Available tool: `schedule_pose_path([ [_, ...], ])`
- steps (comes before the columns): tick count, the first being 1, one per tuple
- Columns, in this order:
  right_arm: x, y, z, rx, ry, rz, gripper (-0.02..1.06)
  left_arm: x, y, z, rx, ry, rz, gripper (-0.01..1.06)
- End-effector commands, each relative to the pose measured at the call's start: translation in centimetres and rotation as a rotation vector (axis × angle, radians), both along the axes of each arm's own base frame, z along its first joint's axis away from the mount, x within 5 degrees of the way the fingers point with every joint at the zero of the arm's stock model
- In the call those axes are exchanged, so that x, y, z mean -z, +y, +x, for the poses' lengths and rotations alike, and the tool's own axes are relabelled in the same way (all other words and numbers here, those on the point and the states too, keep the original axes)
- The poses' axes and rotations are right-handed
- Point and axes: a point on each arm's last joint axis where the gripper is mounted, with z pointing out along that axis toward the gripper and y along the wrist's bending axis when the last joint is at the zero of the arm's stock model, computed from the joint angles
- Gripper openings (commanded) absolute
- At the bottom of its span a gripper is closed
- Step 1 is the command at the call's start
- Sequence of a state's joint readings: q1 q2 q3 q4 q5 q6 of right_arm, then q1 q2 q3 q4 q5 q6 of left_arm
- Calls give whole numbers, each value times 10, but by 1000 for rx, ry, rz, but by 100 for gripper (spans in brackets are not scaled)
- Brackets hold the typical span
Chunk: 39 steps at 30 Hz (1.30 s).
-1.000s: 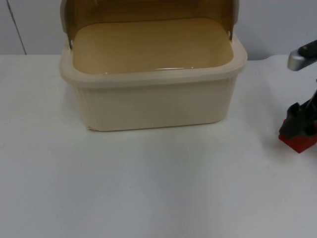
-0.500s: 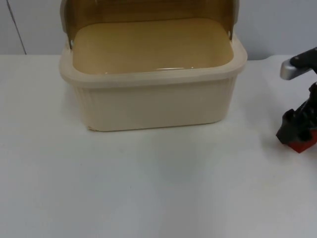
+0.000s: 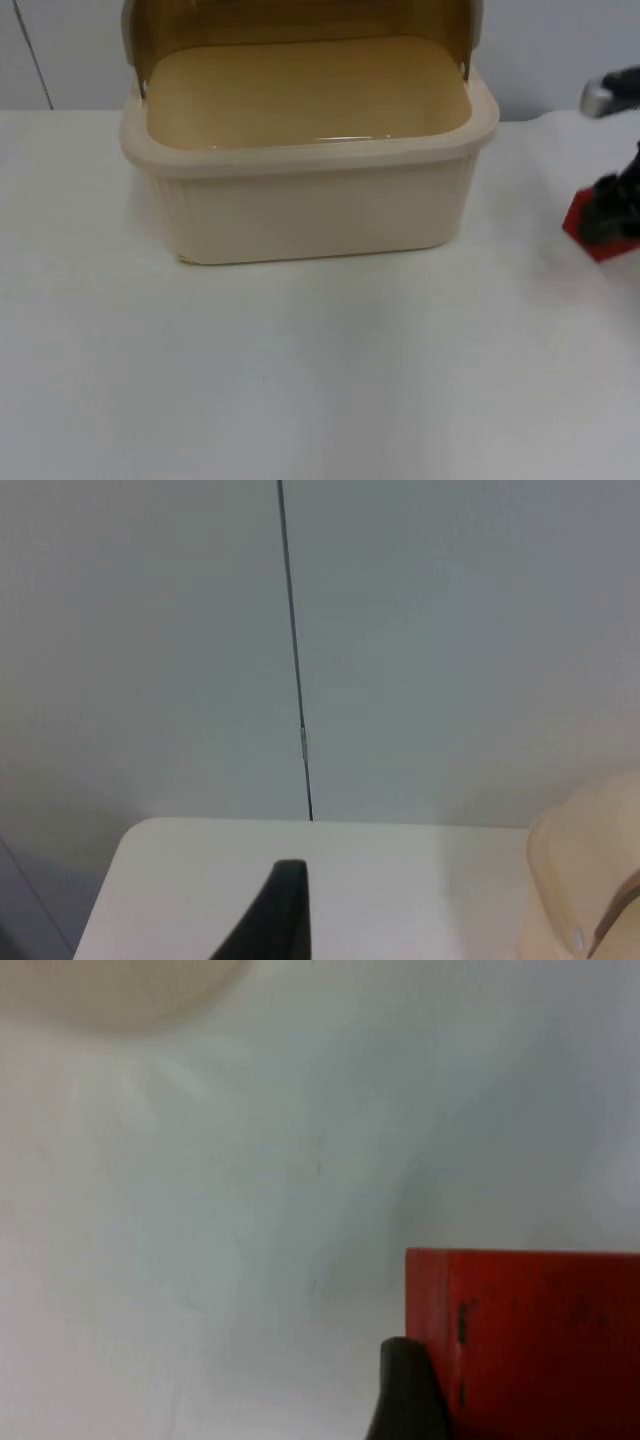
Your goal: Open the box lid with the left hand, place the block into the box with the right hand, then close the box lid with the left hand.
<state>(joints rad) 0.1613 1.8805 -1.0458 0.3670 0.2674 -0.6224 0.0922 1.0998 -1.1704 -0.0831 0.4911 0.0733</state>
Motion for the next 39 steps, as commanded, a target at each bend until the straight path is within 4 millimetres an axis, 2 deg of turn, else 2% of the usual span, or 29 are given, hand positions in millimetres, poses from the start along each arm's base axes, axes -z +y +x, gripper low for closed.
schedule_pose_path([
  [1, -52, -2, -7, 4, -137, 23, 0, -1, 0, -1, -4, -5, -12, 104],
  [2, -52, -2, -7, 4, -137, 23, 0, -1, 0, -1, -4, -5, -12, 104],
  [7, -154, -4, -26, -3, -392, 73, 0, -1, 0, 0, -2, -12, -26, 104],
  [8, -154, -4, -26, -3, -392, 73, 0, -1, 0, 0, -2, -12, -26, 104],
  [10, -198, -5, -38, 5, -488, 114, 0, -1, 0, 0, -1, -12, -28, 104],
  [12, -231, -7, -50, 26, -559, 164, 0, -1, -1, 0, 0, -15, -39, 104],
  [13, -231, -7, -50, 26, -559, 164, 0, -1, -1, 0, 0, -15, -39, 104],
  [15, -256, -9, -64, 62, -623, 224, 0, -2, -1, 0, 1, -16, -43, 104],
  [17, -269, -9, -77, 62, -657, 247, 0, -2, -1, 0, 1, -16, -48, 104],
  [22, -273, -10, -90, 52, -649, 253, 0, -2, -2, 0, 3, -17, -61, 104],
  [28, -265, -8, -104, 82, -606, 356, 0, -2, -2, 0, 3, -19, -60, 104],
  [32, -228, 5, -110, 75, -545, 381, 0, -2, -1, 0, 2, -26, -60, 104],
  [33, -228, 5, -110, 75, -545, 381, 0, -2, -1, 0, 2, -26, -60, 104],
  [38, -177, 48, -120, -42, -559, 358, 0, -2, -1, 0, 2, -26, -60, 104],
  [39, -177, 48, -120, -42, -559, 358, 0, -2, -1, 0, 2, -26, -60, 104],
])
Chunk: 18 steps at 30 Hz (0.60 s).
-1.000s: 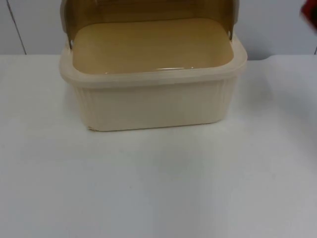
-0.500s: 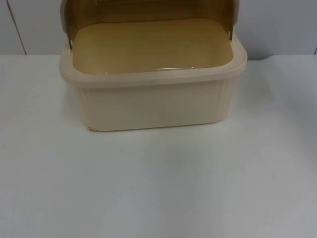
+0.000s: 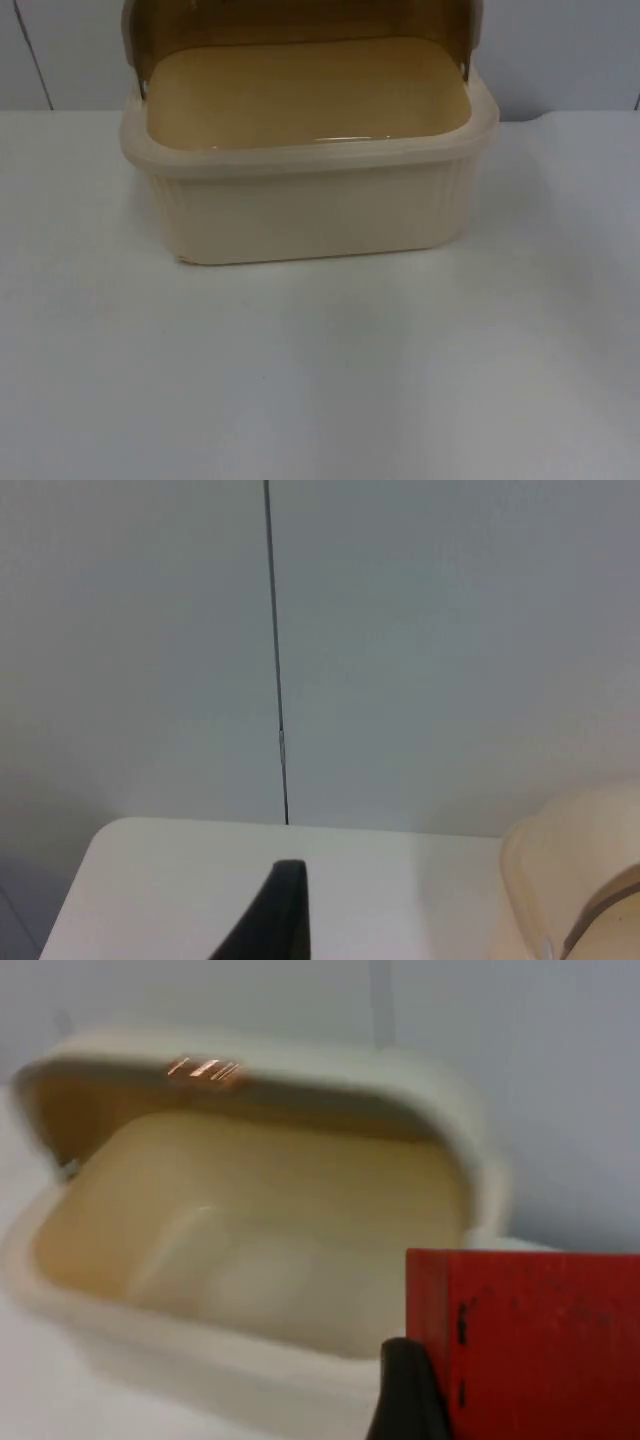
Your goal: Open the box lid with the left hand, place the block into the box with the right hand, then close the box lid with the left hand.
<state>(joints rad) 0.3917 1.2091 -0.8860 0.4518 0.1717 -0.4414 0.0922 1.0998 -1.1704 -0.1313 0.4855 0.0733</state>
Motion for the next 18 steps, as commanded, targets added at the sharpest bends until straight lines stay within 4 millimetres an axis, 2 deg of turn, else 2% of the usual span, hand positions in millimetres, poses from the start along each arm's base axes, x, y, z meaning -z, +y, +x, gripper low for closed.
schedule_pose_path([
  [1, 11, 16, 1, -22, -44, 1, 0, -2, 1, 0, -5, -16, -13, 104],
  [5, 40, 50, 14, -70, -30, -27, 0, -2, 1, 0, -5, -16, -13, 104],
  [6, 40, 50, 14, -70, -30, -27, 0, -2, 1, 0, -5, -16, -13, 104],
  [10, 77, 81, 42, -47, -85, -54, 0, -2, 1, 0, -5, -16, -13, 104],
  [12, 81, 86, 50, -51, -87, -70, 0, -2, 1, 0, -5, -16, -13, 104],
  [15, 96, 104, 76, -70, -90, -122, 0, -2, 1, 0, -5, -16, -13, 104],
  [18, 99, 115, 92, -70, -102, -119, 0, -2, 1, 0, -5, -16, -13, 104],
])
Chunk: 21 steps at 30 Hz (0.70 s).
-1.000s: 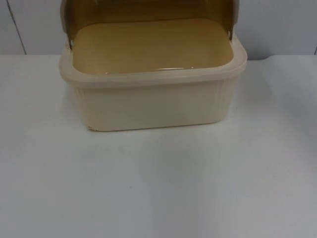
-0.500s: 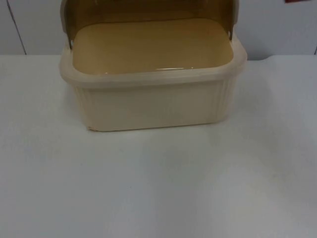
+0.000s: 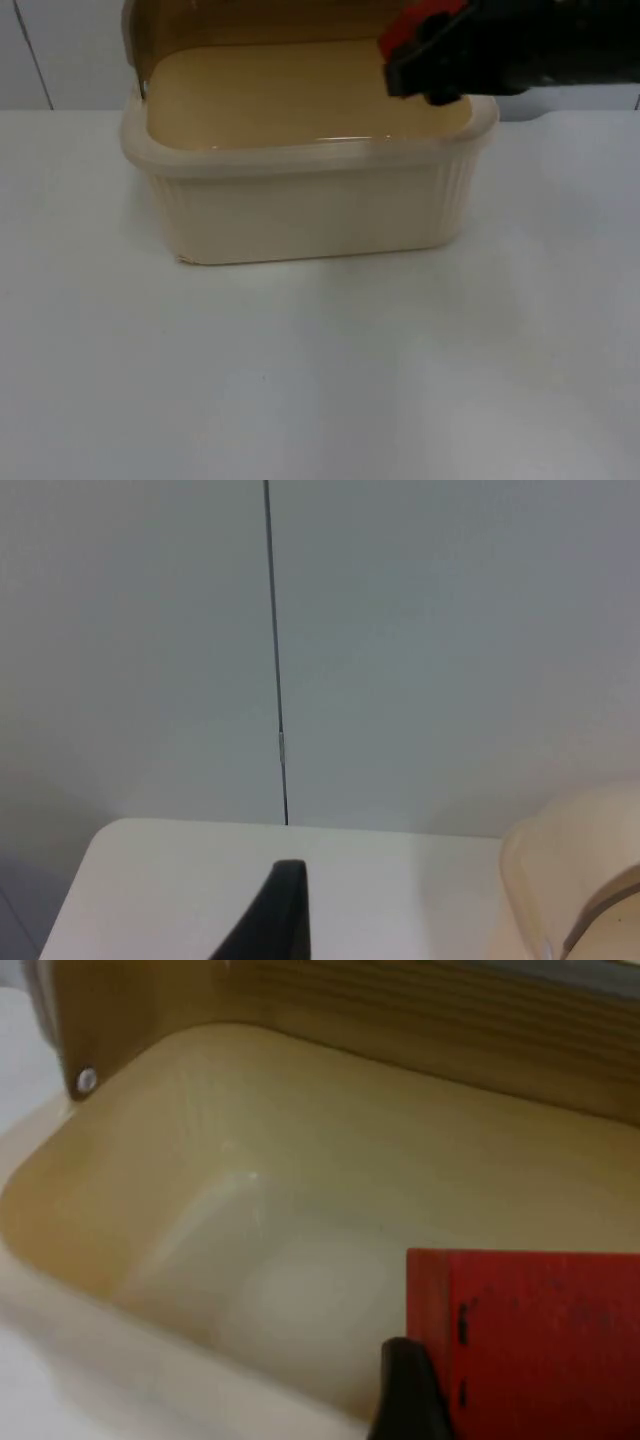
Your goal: Open the box lid with the left hand, place the block into the box with the right hand, then close the box lid with the left hand.
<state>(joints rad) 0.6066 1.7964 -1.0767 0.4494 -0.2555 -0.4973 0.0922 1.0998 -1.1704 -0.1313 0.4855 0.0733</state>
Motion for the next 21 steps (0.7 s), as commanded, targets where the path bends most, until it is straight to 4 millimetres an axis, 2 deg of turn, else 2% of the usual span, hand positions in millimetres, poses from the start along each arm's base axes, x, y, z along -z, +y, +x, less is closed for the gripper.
schedule_pose_path([
  [1, -2, 10, 11, -2, -46, 5, 0, -2, 1, 0, -5, -16, -13, 104],
  [4, 6, 25, 32, -4, -51, 11, 0, -2, 1, 0, -5, -16, -13, 104],
  [14, 39, 43, 61, 15, -51, 9, 1, -2, 1, 0, -5, -15, -9, 104],
  [17, 44, 42, 64, 51, -69, 30, 8, -2, 1, 0, -5, -15, -9, 104],
  [21, 51, 41, 68, 89, -54, 54, 33, -2, 1, 0, -5, -15, -9, 104],
])
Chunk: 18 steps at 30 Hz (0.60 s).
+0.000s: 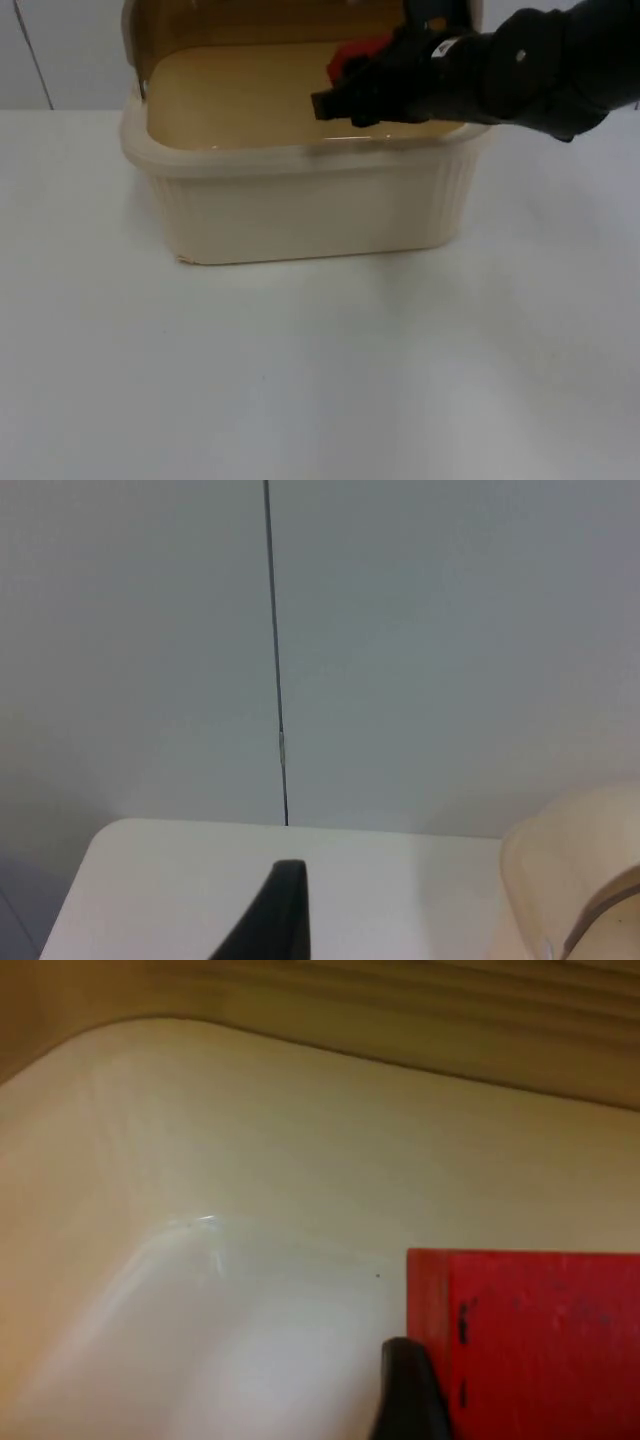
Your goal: Open the box lid with the left hand, place the block into the box with the right hand, then close the box lid with the left hand.
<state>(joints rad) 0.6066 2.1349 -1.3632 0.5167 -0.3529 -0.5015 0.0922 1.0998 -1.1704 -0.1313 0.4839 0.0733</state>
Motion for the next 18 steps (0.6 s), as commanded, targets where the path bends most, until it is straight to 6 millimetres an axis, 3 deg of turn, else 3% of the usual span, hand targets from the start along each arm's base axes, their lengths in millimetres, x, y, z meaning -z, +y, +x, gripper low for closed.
schedule_pose_path([
  [1, -6, 2, 2, 14, -39, 16, 33, -1, 1, 0, -5, -14, -9, 104],
  [7, -6, 2, 2, 8, -32, 11, 94, -1, 1, 0, -5, -14, -9, 104],
  [8, -6, 2, 2, 8, -32, 11, 94, -1, 1, 0, -5, -14, -9, 104],
  [10, -8, 2, 1, 5, -30, 13, 106, -1, 1, 0, -6, -13, -1, 104],
  [14, -12, 3, -1, -13, -15, 9, 105, -1, 2, 0, -9, -11, 14, 104],
  [18, -34, 3, -6, -34, -2, 32, 105, -1, 2, 0, -9, -11, 14, 104],
])
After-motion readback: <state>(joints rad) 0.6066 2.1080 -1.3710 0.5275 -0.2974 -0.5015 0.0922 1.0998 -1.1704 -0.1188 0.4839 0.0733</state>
